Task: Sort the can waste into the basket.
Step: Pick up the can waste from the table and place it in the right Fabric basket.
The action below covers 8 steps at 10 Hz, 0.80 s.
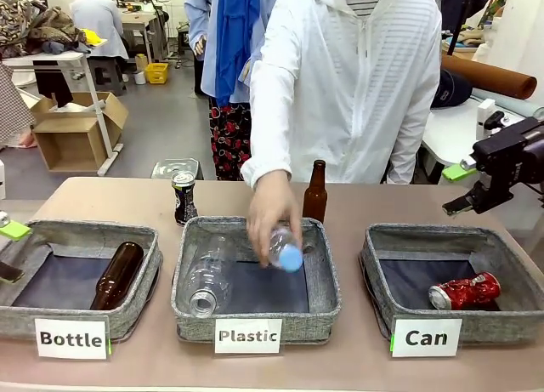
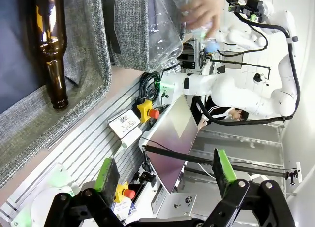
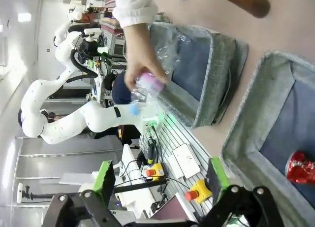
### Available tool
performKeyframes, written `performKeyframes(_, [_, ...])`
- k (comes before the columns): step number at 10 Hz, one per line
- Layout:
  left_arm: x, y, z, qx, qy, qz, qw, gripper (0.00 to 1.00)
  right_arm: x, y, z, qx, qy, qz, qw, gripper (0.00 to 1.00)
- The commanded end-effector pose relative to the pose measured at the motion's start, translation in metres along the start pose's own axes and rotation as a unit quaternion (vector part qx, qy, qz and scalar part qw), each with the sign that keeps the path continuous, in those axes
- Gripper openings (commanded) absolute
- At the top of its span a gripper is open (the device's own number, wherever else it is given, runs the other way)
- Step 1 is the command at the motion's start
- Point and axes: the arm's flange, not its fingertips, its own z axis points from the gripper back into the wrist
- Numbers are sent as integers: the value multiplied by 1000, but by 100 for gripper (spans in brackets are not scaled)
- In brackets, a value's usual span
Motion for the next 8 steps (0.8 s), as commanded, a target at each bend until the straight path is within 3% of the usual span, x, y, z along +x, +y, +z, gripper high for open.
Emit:
performKeyframes(1, [0, -1, 0, -7, -3, -3, 1000, 100, 2, -2, 6, 2, 1, 11, 1000, 100])
performKeyframes(4, [0, 0, 0, 0, 0, 0, 1000, 100, 2, -2, 6, 2, 1, 11, 1000, 100])
performKeyframes(5, [33, -27, 1, 71, 55, -29, 995, 100, 2, -2, 6, 2, 1, 11, 1000, 100])
performKeyframes(6, [79, -49, 8, 141, 71, -47, 986, 100, 2, -2, 6, 2, 1, 11, 1000, 100])
performKeyframes(7, [124, -67, 10, 217, 105, -135, 961, 100, 2, -2, 6, 2, 1, 11, 1000, 100])
performKeyframes(8, [160, -74, 10, 271, 89, -185, 940, 100, 2, -2, 6, 2, 1, 11, 1000, 100])
